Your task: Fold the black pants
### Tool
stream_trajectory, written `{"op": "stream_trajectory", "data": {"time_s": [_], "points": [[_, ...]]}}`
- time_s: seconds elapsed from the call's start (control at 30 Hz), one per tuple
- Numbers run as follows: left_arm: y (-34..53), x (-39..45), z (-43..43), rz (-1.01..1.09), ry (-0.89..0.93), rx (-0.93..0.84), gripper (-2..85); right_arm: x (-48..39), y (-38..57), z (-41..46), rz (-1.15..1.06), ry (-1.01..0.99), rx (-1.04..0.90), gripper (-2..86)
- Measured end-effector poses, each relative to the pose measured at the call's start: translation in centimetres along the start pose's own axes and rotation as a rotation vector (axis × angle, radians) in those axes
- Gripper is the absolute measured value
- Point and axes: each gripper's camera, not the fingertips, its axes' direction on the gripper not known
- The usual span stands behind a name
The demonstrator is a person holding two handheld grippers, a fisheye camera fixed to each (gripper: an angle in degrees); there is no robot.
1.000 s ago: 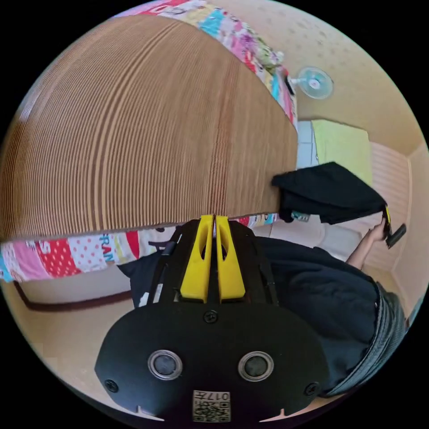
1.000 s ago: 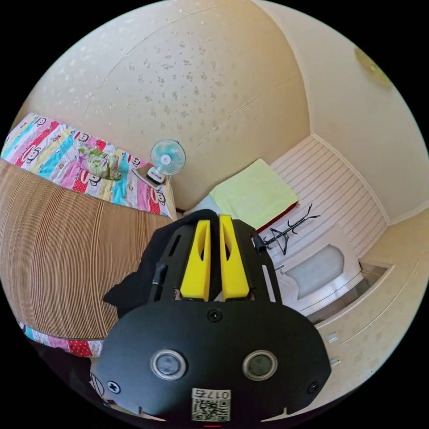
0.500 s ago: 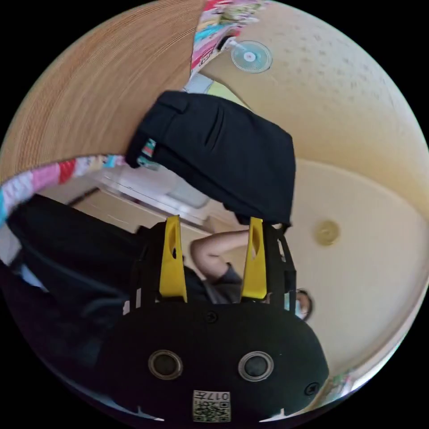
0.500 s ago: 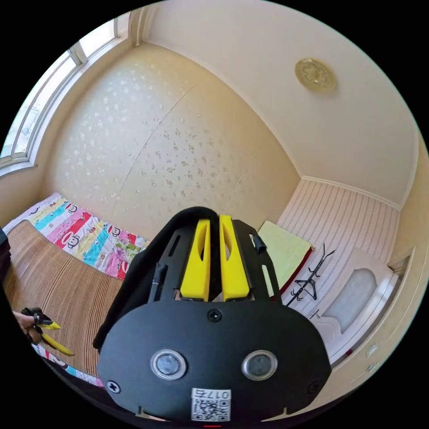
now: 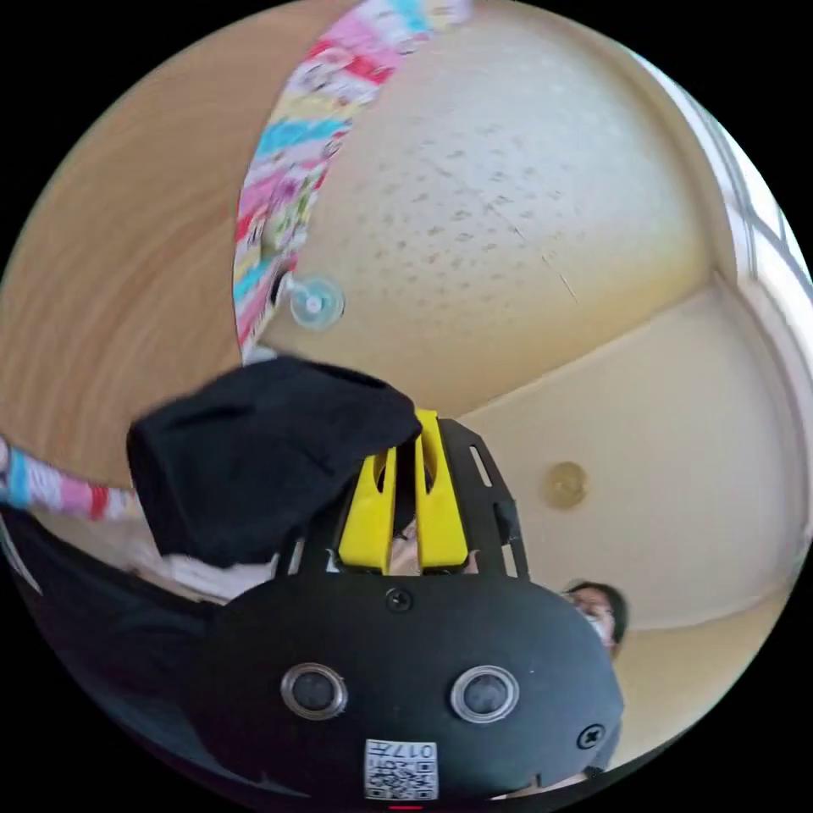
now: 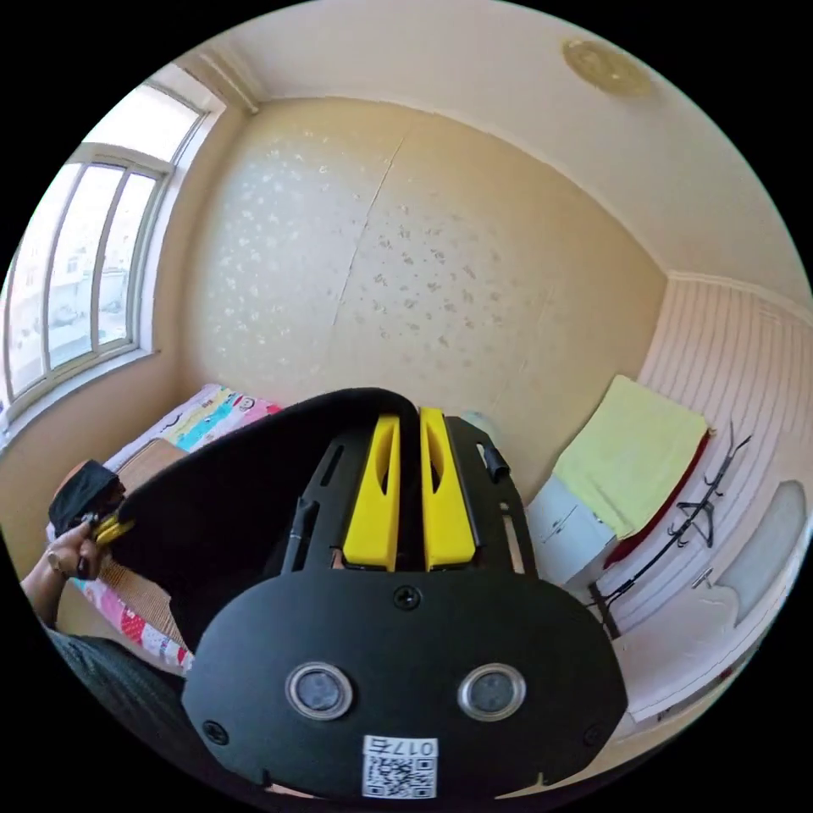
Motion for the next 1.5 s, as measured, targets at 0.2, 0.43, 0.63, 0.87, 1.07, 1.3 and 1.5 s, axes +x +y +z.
{"op": "stream_trajectory", "data": {"time_s": [0.2, 0.43, 0.63, 0.87, 1.07, 1.3, 1.5], "points": [[-11.0, 6.7, -1.7, 0.389, -0.971, 0.081, 14.4, 6.4, 5.9, 25.5, 0.145, -0.486, -0.739, 9.1], [-6.9, -7.0, -11.4, -0.150, -1.049, 0.045, 18.4, 11.4, 26.8, 23.9, 0.500, -0.690, -1.029, 8.0], [-1.4, -17.8, -15.6, -0.658, -0.846, 0.101, 21.6, 17.6, 39.2, 14.2, 1.023, -0.844, -0.945, 5.6], [-1.6, -20.0, -15.1, -0.623, -0.670, 0.175, 13.0, 23.8, 43.4, 4.8, 1.400, -0.953, -0.689, 2.8], [-5.7, -13.2, -11.4, -0.018, -0.212, -0.387, 5.0, 28.4, 44.1, -1.8, 1.533, -0.970, -0.551, 1.8], [-3.3, -6.8, -28.3, -0.037, -0.280, -0.244, 5.2, 33.2, 46.6, -6.4, 1.687, -0.989, -0.474, 0.8], [5.8, -6.6, -38.2, -0.467, -0.645, 0.423, 3.8, 37.0, 46.4, -4.9, 1.708, -0.951, -0.567, 1.4]]}}
